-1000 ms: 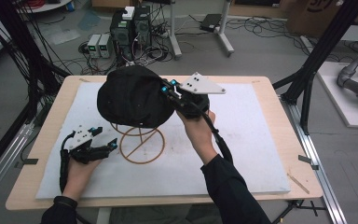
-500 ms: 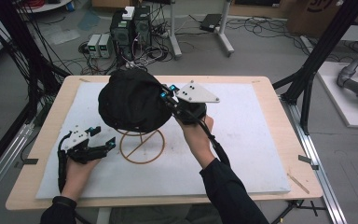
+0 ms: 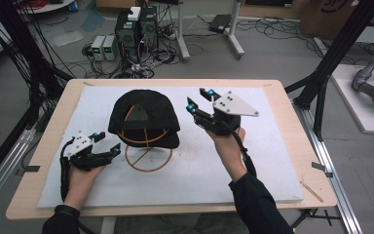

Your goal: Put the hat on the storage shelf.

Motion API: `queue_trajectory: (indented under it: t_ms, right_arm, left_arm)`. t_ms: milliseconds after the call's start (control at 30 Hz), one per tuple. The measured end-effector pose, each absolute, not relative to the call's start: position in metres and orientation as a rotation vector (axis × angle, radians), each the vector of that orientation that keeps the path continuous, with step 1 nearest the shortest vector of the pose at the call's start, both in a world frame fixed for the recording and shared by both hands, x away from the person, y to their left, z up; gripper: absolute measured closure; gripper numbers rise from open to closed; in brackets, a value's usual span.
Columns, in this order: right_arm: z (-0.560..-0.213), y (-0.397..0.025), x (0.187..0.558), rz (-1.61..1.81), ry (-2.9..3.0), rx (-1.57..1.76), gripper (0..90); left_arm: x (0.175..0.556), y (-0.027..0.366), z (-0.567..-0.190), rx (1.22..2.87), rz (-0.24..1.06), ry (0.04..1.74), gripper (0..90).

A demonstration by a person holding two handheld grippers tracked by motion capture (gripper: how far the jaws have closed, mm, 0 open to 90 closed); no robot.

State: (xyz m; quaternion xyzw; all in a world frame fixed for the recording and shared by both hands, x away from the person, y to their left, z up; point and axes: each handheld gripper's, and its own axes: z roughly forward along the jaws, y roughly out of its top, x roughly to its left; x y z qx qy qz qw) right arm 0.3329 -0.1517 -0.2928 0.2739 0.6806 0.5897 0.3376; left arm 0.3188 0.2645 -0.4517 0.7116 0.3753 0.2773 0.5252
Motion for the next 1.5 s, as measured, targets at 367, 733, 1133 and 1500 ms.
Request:
queue_trajectory:
  t_ms: [367,733,1133,1500]
  right_arm:
    - [-0.346,-0.249,0.334,1.412,1.760,0.891,38.5]
    - [-0.404,-0.305,0.334,1.342,1.766,1.108,37.2]
    - [-0.448,-0.316,0.345,1.235,1.869,1.262,37.3]
    - [-0.451,-0.312,0.348,1.178,1.913,1.255,36.1]
  left_arm:
    - [0.319,0.264,-0.452,1.704,0.664,0.904,23.2]
    - [0.320,0.263,-0.452,1.714,0.663,0.911,23.2]
    - [0.320,0.263,-0.452,1.717,0.664,0.918,23.3]
    - [0.322,0.261,-0.452,1.735,0.666,0.931,23.4]
